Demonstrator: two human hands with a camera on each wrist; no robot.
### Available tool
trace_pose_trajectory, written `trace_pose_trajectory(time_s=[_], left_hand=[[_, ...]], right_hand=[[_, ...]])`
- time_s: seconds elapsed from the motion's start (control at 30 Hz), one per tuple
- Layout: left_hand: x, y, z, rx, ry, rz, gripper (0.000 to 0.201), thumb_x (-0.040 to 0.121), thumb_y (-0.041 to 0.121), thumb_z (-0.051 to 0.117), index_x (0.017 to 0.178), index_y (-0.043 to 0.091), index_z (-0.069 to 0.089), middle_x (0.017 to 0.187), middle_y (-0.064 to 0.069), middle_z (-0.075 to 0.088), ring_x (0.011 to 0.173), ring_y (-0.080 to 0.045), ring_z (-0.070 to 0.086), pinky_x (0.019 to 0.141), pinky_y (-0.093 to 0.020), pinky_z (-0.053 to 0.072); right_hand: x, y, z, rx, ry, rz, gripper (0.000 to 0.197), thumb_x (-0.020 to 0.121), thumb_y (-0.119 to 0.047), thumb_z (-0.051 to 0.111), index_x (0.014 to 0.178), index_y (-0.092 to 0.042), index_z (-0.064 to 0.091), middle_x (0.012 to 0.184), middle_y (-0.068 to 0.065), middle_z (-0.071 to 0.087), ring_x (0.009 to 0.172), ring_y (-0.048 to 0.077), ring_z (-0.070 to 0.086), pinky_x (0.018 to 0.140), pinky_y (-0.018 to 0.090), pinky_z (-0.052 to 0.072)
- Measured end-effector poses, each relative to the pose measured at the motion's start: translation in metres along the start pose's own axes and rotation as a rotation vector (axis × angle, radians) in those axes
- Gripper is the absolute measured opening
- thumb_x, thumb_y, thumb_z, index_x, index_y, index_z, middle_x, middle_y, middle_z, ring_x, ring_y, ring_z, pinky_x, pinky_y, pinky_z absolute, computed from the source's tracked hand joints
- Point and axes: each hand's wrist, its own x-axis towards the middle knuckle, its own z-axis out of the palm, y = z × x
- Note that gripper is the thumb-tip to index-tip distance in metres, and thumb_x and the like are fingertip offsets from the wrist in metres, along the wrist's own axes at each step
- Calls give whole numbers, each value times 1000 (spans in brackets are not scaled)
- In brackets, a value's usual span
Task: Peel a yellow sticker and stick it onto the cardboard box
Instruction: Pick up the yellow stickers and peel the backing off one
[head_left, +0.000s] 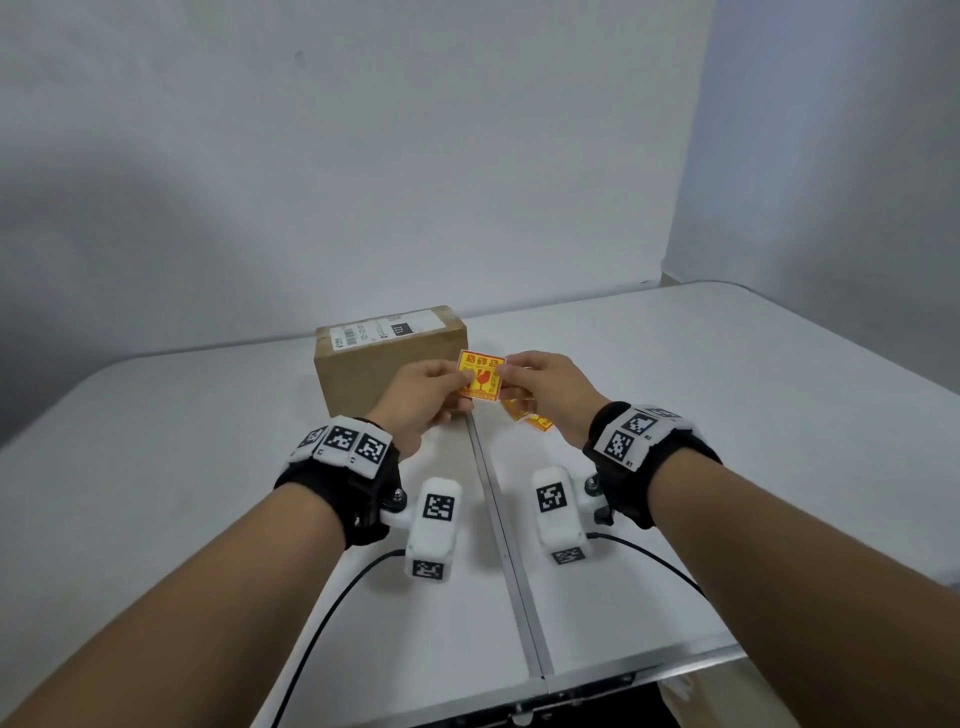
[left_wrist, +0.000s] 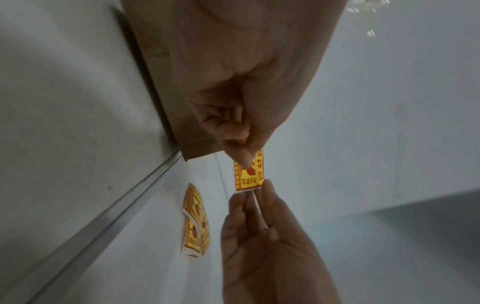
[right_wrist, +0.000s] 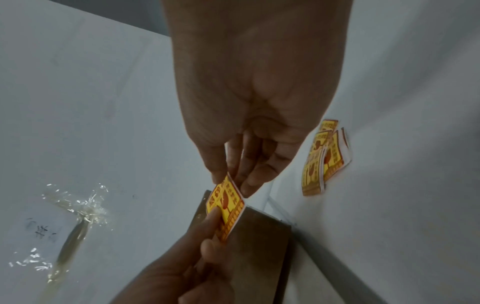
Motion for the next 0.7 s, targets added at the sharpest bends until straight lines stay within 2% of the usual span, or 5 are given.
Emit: trace_pose_trajectory(time_s=[0.07, 0.17, 0.37, 0.53, 0.7], left_hand=[[-4, -3, -5, -69, 18, -29, 6, 89, 15, 63, 94, 12, 65, 81, -4, 69, 43, -1, 59, 37, -11, 36], [-9, -8, -9, -6, -47, -31, 10, 87, 17, 65, 96, 11, 65, 87, -6, 67, 56, -4, 59, 46, -12, 43], [-12, -12, -16, -30, 21, 72, 15, 85, 14, 67, 98, 6, 69, 101, -14, 71, 92, -19, 60, 96, -35, 49], [-18, -17, -12, -36, 8, 109, 19, 86, 6, 65, 103, -3, 66, 104, -23, 68, 93, -24, 62, 94, -33, 51], [-21, -21, -13, -116, -78, 76, 20, 89, 5, 61, 106, -5, 66, 94, -13, 70, 81, -14, 65, 75, -17, 57]], right_hand=[[-3, 3, 5, 7, -12, 6, 17, 91, -13, 61, 103, -1, 64, 69, 3, 66, 48, 6, 59, 48, 18, 43], [-3, 5, 8, -34, 23, -21, 8, 91, -15, 62, 92, -7, 64, 58, -2, 59, 45, 11, 51, 50, 22, 39], [-8, 5, 10, -119, 26, -59, 5, 92, -15, 60, 92, -10, 62, 75, 4, 60, 56, 12, 47, 45, 13, 38], [-10, 4, 18, -107, 24, -105, 9, 91, -10, 61, 99, -10, 65, 72, -4, 61, 49, -4, 54, 50, 8, 39], [-13, 3, 21, -106, 33, -122, 9, 93, -7, 57, 98, -10, 64, 73, -2, 62, 61, 5, 56, 42, 2, 39]])
